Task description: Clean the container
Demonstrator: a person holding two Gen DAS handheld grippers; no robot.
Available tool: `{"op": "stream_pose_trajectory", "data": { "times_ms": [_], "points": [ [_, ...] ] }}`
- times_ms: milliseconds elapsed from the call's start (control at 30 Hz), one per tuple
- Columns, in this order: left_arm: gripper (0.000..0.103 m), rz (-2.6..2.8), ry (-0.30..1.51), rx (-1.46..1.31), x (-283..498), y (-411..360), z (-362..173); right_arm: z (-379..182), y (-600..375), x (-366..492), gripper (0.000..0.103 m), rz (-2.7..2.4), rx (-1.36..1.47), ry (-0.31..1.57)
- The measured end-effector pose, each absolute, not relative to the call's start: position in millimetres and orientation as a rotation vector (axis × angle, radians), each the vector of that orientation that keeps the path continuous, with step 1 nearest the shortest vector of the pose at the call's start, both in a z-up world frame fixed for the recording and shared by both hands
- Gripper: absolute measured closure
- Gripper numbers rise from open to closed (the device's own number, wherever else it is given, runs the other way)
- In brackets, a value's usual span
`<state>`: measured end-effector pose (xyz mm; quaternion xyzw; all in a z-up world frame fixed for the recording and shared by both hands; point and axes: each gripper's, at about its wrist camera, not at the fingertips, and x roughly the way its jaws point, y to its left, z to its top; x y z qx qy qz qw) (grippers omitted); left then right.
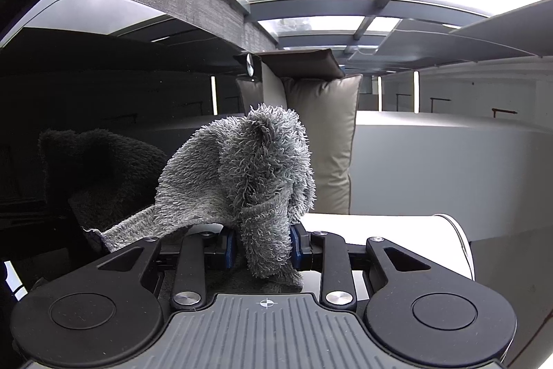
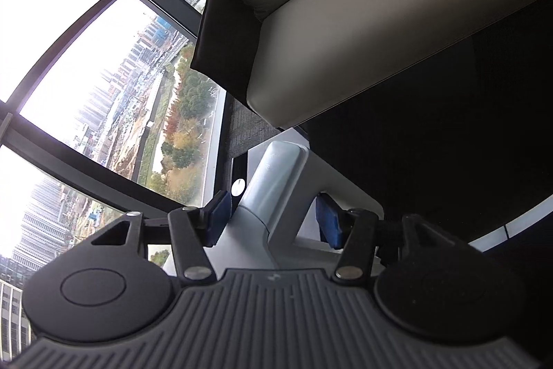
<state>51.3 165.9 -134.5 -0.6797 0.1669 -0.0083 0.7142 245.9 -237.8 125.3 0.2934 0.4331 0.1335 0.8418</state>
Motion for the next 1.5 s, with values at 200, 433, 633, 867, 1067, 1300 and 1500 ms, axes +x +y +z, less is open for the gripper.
{"op": "stream_pose_trajectory", "data": {
  "times_ms": [200,433,633,867,1067,1300,1500],
  "points": [
    [0.077,-0.031,0.371,-1.5,50.7,165.8,-132.1,140.7,-217.9,247.0,0.052,0.164,0.527,0.901],
    [0.077,-0.066,0.375,-1.505,52.5,164.4,-132.8,143.1,-193.0,254.6,0.052,0.143,0.399,0.886],
    [0.077,-0.086,0.375,-1.511,52.3,160.8,-135.2,141.3,-185.4,262.8,0.052,0.176,0.339,0.88],
    [0.077,-0.127,0.335,-1.474,56.1,158.8,-125.1,137.6,-194.0,255.1,0.051,0.233,0.295,0.861],
    [0.077,-0.169,0.29,-1.47,55.9,159.3,-119.0,138.5,-189.1,250.3,0.051,0.299,0.251,0.849],
    [0.077,-0.262,0.204,-1.519,56.8,159.7,-118.3,140.3,-186.9,246.5,0.052,0.357,0.244,0.841],
    [0.077,-0.337,0.142,-1.543,60.9,157.7,-113.9,142.1,-183.6,242.9,0.052,0.397,0.231,0.832]
  ]
}}
